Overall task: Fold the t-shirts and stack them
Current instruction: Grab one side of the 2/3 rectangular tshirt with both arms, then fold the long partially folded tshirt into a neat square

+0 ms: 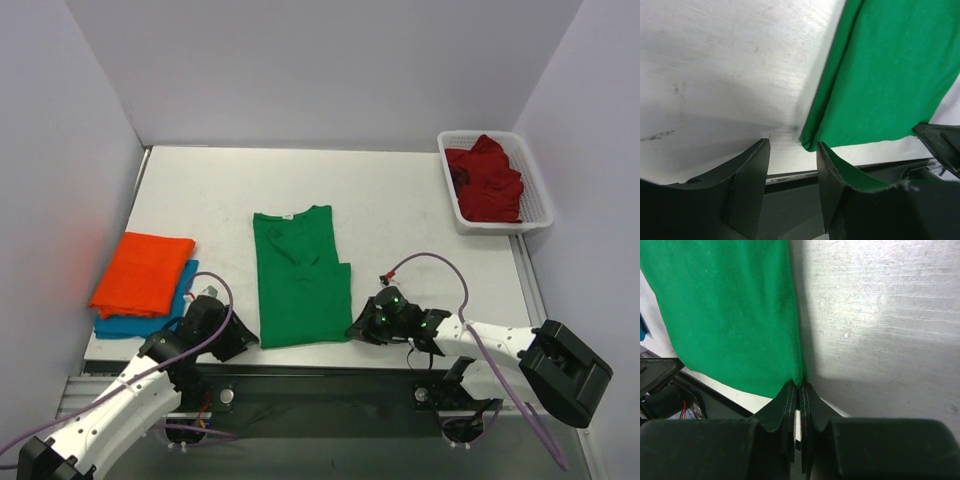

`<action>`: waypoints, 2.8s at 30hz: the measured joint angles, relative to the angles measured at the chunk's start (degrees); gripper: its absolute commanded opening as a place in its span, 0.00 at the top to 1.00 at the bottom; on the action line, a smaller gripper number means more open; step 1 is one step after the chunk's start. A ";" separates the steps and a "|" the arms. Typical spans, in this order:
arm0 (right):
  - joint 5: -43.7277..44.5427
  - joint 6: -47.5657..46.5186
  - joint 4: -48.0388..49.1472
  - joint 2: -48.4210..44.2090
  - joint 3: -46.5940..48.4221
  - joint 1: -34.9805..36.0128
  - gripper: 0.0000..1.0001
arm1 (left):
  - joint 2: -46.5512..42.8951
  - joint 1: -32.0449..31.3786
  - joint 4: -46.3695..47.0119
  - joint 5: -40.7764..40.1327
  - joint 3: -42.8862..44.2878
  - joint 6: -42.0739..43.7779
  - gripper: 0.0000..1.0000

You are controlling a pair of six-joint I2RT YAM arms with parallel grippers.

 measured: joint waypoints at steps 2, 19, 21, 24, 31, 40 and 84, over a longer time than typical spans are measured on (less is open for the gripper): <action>0.02 -0.48 -1.05 -0.26 0.39 0.00 1.00 | -0.85 0.00 0.68 1.25 -0.44 -0.42 0.47; 0.07 -1.62 -3.91 -1.16 1.01 0.00 1.00 | 5.49 -4.52 14.21 4.72 -4.50 -4.70 0.78; 0.24 -1.70 -4.48 -1.84 1.01 0.00 1.00 | 6.49 -5.16 15.37 4.63 -4.81 -5.01 0.85; 0.61 -1.95 -5.79 -3.56 1.01 -0.02 1.00 | 8.17 -6.19 17.22 4.48 -4.83 -5.38 1.00; 1.84 -3.06 -12.26 -12.44 1.01 0.00 1.00 | 11.45 -12.61 19.02 3.13 -2.93 -5.16 1.00; 4.11 -3.52 -23.56 -24.65 1.05 6.32 1.00 | 8.55 -26.62 15.13 -1.75 3.54 -5.99 1.00; -5.42 -27.15 -38.53 27.45 65.72 -21.92 0.89 | 45.29 18.34 29.31 15.39 33.18 3.39 1.00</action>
